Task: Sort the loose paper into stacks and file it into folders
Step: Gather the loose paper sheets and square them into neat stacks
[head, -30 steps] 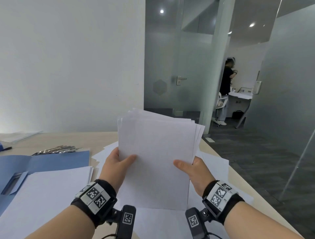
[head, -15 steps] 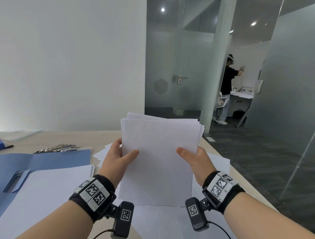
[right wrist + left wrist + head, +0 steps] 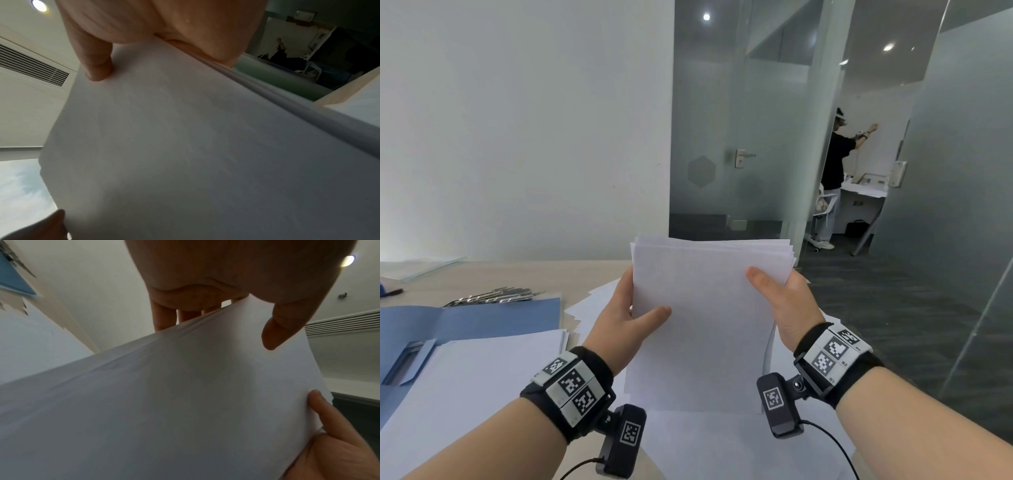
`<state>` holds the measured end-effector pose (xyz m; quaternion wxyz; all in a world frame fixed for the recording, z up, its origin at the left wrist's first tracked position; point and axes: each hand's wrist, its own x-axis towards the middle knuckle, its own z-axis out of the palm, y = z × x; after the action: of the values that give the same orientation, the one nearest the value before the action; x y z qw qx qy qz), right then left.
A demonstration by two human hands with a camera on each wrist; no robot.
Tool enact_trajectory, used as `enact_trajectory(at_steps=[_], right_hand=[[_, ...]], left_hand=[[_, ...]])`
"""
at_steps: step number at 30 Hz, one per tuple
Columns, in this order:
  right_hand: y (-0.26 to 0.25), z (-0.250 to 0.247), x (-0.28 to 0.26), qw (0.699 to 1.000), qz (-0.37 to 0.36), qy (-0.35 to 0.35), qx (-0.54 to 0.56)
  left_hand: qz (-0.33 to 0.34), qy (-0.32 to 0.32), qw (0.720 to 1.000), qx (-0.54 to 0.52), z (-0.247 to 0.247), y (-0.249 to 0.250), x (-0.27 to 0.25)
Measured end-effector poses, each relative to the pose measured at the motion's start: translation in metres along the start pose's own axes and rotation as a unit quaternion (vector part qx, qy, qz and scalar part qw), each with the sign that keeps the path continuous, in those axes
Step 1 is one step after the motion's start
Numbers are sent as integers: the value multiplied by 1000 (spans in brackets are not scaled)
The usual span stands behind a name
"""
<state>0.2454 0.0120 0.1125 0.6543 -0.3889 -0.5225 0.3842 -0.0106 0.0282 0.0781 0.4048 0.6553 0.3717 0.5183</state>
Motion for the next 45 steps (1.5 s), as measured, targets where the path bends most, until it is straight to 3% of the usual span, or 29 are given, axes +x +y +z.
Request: enact_trajectory(at_steps=[6,12,21,28,32,41,45], right_hand=[[-2,5,2,999,19,23,-25],[-6,5,-2,999,11,-4,-38],[-9,7,-5,999,15,-5,-36],[-8,5,-6,998,34,18,-41],[-9,6,-7,998,51,28,-34],[-32,10,5,997,-20,56,-44],[-36,11,17,994,-1,94,-62]], left_hand=[[-1,40,998,-39,3,4,11],[-5,99,988,-117,-3,36,30],[-65,140,979,-132,-4,69,61],[-30,78,986,-145,-8,44,42],[-75,5,987,-139,-7,15,25],[-94,31,983,-152,3,-14,14],[-94,20,983,-155,5,-17,12]])
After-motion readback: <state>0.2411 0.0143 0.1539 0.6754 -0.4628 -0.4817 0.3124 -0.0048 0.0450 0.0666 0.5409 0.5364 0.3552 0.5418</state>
